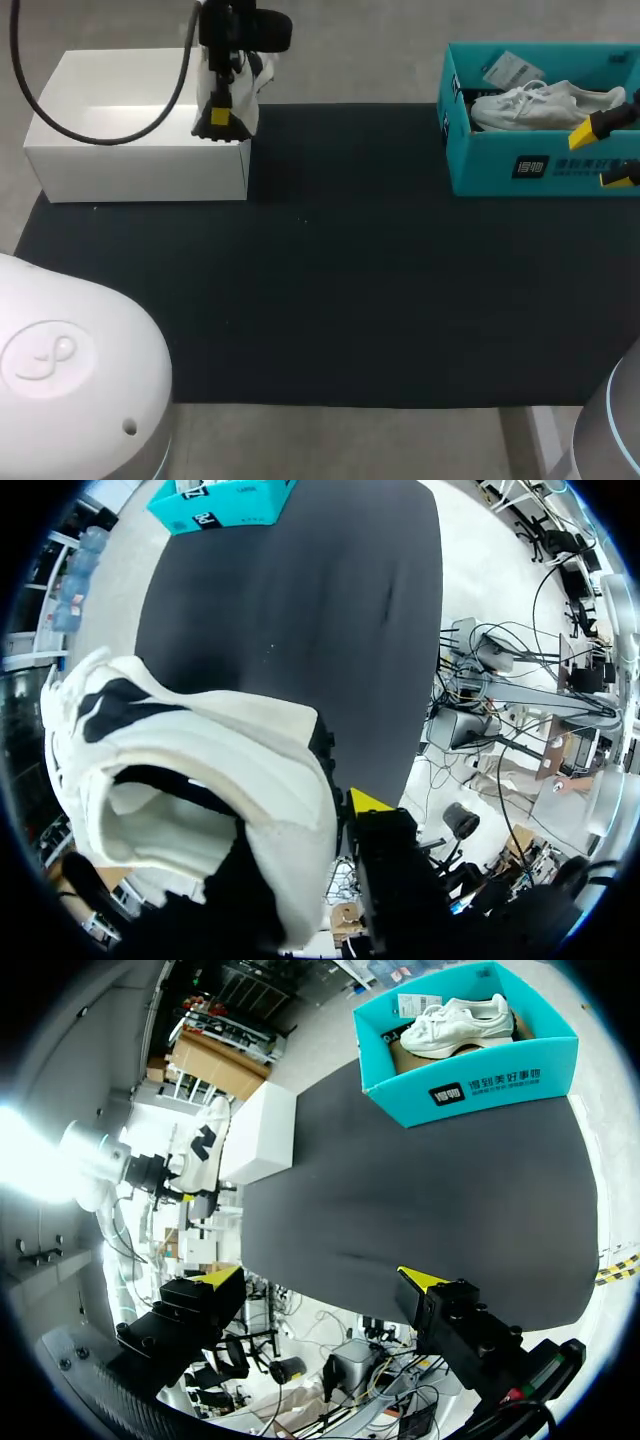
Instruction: Take the shoe out of the shoebox, open the shoe tongue, remove and reinsert the insole, then place the shoe into the shoebox
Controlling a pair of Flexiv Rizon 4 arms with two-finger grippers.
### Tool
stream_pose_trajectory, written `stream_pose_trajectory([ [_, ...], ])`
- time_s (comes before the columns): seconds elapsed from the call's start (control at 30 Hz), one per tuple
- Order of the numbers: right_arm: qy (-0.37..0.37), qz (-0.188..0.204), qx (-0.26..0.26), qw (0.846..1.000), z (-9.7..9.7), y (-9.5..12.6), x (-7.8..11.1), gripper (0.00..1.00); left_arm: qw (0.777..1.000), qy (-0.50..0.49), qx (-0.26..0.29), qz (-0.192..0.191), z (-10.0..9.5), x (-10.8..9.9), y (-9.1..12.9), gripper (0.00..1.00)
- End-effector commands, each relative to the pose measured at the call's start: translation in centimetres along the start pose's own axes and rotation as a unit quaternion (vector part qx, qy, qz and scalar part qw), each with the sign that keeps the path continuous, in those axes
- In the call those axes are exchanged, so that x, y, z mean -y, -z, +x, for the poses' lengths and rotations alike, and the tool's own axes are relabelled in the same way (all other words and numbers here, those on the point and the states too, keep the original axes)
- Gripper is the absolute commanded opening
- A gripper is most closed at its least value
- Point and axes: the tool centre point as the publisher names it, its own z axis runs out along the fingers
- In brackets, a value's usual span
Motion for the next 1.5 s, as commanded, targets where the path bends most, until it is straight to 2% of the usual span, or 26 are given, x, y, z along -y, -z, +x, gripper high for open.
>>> stream_pose_trajectory([
  [0.03,-0.001,0.000,0.002,1.000,0.0,-0.1,0.0,1.00,1.000,-0.005,-0.017,0.022,-2.2,-2.6,-0.9,0.00],
  [0.17,-0.001,0.000,0.002,1.000,0.0,-0.1,0.0,1.00,1.000,-0.001,-0.014,0.024,-4.1,-4.4,-1.7,0.00],
  [0.33,-0.001,0.000,0.002,1.000,0.0,-0.1,0.0,1.00,0.999,0.003,-0.005,0.047,-6.0,-6.8,-2.1,0.00],
  [1.13,-0.001,0.000,0.002,1.000,0.0,-0.1,0.0,1.00,0.999,0.011,-0.001,0.048,-5.7,-7.0,-2.1,0.00],
  [1.2,-0.001,0.000,0.002,1.000,0.0,-0.1,0.0,1.00,0.999,-0.007,0.006,0.054,-5.1,-6.8,-2.1,0.00],
  [1.23,-0.001,0.000,0.002,1.000,0.0,-0.1,0.0,1.00,0.999,-0.015,0.009,0.045,-5.1,-6.9,-2.2,0.00],
  [1.4,-0.001,0.000,0.002,1.000,0.0,-0.1,0.0,1.00,0.998,-0.021,0.027,0.054,-6.5,-8.9,-2.1,0.00],
  [1.5,-0.001,0.000,0.002,1.000,0.0,-0.1,0.0,1.00,0.998,-0.007,0.042,0.044,-7.7,-10.4,-2.0,0.00],
])
